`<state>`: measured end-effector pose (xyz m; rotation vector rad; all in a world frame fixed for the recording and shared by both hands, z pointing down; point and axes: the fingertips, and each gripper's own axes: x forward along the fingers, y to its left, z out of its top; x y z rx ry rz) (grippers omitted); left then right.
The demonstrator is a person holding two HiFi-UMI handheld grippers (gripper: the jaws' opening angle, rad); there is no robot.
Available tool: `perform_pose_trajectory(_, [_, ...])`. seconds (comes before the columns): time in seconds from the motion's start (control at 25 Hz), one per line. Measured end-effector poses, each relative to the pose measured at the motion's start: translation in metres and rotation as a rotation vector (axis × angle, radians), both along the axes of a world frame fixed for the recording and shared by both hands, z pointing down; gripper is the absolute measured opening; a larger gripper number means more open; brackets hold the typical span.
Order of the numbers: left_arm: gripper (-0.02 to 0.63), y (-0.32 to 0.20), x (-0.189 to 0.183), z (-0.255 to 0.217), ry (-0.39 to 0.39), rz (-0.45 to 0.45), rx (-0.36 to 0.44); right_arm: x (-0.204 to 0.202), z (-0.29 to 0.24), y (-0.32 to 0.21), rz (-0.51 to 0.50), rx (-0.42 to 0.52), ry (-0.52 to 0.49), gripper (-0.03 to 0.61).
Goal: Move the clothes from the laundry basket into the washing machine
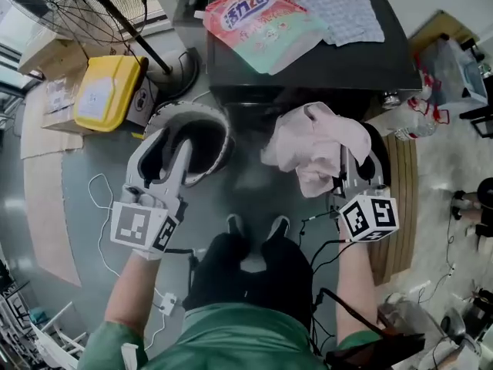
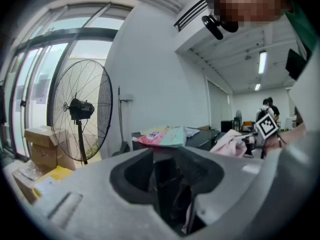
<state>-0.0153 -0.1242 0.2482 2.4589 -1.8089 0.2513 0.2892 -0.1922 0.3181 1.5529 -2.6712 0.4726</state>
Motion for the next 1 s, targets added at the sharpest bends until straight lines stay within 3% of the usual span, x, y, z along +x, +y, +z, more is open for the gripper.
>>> perform_pose_trajectory(0.28, [0.156, -0.033, 0.006, 0.138, -0.013, -0.033, -0.024, -0.006, 0.132, -0.037, -0.063, 0.061, 0.031, 0.021])
perform_pose_trajectory(0.52, [0.156, -0.063, -0.004, 0.233, -0.015, -0.054, -0.001, -0.017, 0.237, -0.078, -0.054, 0.090, 0.000, 0.023])
perform_pose_trajectory(0.8, [0.163, -0.069, -0.038, 0.286, -0.036, -0.106, 0.113, -0.026, 0.309, -0.127, -0.011, 0.175, 0.018, 0.023])
perform_pose_trajectory(1.0, [0.163, -0.049, -0.051, 0.310, -0.069, -0.127, 0.146, -0.034, 0.362, -0.157, 0.032, 0.211, 0.128, 0.023])
